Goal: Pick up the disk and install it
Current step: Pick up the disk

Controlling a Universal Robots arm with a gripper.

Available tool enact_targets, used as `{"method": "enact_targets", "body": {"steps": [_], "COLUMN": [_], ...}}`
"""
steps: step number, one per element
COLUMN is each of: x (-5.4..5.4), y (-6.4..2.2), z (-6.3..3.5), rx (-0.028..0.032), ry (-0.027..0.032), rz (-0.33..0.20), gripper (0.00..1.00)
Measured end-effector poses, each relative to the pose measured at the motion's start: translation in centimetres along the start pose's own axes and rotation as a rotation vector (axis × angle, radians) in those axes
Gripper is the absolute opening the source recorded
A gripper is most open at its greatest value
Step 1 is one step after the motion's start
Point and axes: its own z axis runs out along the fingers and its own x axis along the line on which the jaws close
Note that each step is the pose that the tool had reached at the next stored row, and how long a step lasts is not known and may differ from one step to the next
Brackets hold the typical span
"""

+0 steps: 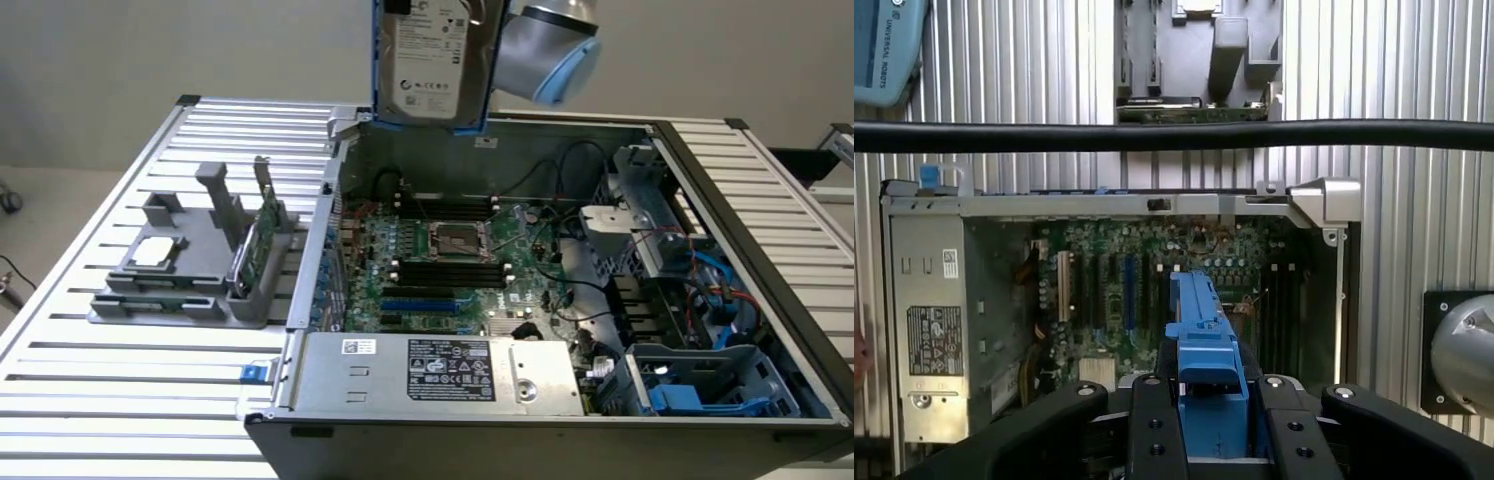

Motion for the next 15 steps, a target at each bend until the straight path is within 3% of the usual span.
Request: {"method": "enact_targets", "body": {"steps": [15], "x": [3.4], "y": [-5.06], "z": [-0.02], "rx": [0.0001], "ry": [-0.0006], "rz": [0.000], "gripper": [0.33]}}
